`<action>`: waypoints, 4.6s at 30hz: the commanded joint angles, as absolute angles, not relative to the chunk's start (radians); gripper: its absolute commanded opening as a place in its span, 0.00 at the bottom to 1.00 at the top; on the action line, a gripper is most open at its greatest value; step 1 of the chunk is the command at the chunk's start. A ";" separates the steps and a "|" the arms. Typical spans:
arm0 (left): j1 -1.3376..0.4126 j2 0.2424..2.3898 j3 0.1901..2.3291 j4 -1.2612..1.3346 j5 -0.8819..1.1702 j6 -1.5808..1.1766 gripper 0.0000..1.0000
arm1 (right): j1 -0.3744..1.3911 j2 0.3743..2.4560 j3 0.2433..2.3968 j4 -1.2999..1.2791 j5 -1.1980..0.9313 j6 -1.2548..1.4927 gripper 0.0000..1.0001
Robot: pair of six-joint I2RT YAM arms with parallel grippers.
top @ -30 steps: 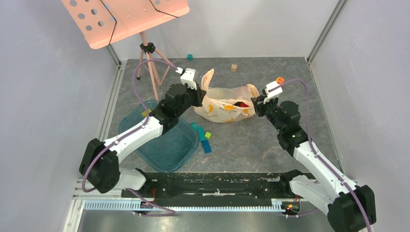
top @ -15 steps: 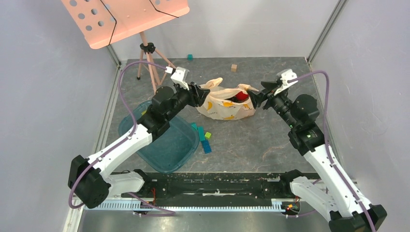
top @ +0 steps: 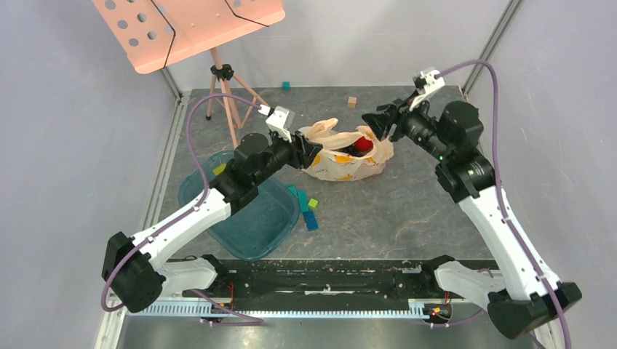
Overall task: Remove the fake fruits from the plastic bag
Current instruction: Adjust the plastic bag at the center of the board.
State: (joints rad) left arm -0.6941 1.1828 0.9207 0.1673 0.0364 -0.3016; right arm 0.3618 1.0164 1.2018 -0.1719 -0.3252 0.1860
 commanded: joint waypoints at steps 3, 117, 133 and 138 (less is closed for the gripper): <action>-0.727 1.194 0.966 0.159 -0.009 -0.206 0.61 | 0.394 1.169 1.387 -0.297 -0.351 0.236 0.52; -1.054 1.680 1.235 0.107 -0.471 -0.440 0.02 | 0.428 1.304 1.013 -0.307 -0.101 0.333 0.00; -1.032 1.736 1.128 0.127 -0.495 -0.434 0.02 | 0.425 1.361 1.051 -0.362 0.091 0.280 0.00; -1.025 1.721 1.085 0.133 -0.518 -0.438 0.02 | 0.425 1.372 1.069 -0.393 0.201 0.258 0.00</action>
